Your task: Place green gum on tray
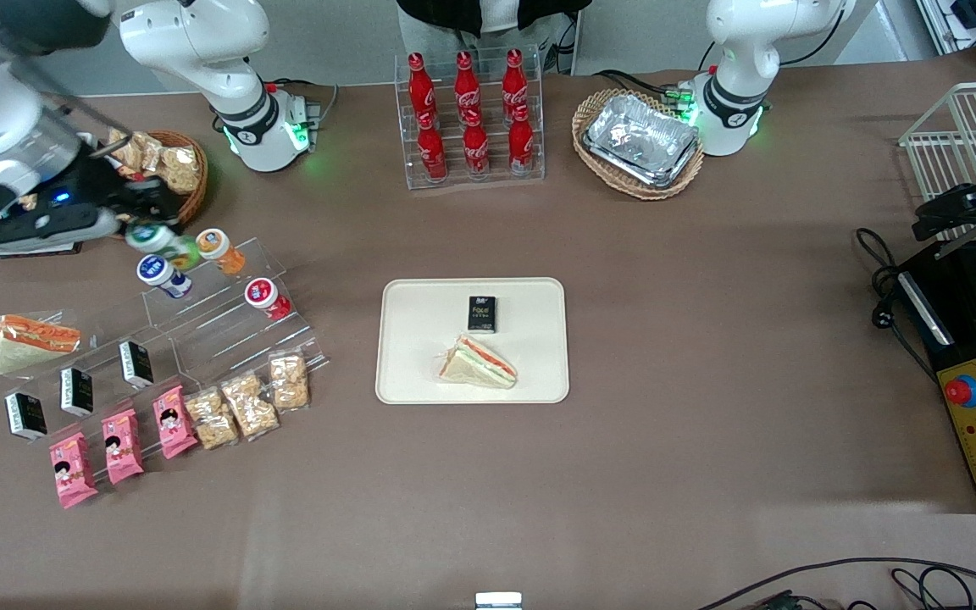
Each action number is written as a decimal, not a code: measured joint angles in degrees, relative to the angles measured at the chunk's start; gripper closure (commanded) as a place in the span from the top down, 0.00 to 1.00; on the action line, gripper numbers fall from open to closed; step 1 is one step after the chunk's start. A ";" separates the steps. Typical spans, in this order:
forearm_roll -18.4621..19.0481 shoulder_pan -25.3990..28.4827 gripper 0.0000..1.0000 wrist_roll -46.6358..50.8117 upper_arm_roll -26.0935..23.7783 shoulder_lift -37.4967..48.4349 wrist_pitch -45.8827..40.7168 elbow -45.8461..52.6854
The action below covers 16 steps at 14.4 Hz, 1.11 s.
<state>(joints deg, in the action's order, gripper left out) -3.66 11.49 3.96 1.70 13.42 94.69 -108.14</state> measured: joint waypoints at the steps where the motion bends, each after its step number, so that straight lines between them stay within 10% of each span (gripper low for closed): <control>1: -0.05 3.36 0.20 5.01 -0.13 -0.55 -0.02 0.84; 7: -0.07 21.68 0.20 30.41 -0.42 -9.85 8.86 0.71; 16: -0.03 25.06 0.20 35.03 -0.13 -26.87 41.72 -14.21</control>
<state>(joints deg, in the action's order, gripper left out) -3.69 36.55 38.98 1.57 -13.45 136.40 -122.35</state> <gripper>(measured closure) 0.410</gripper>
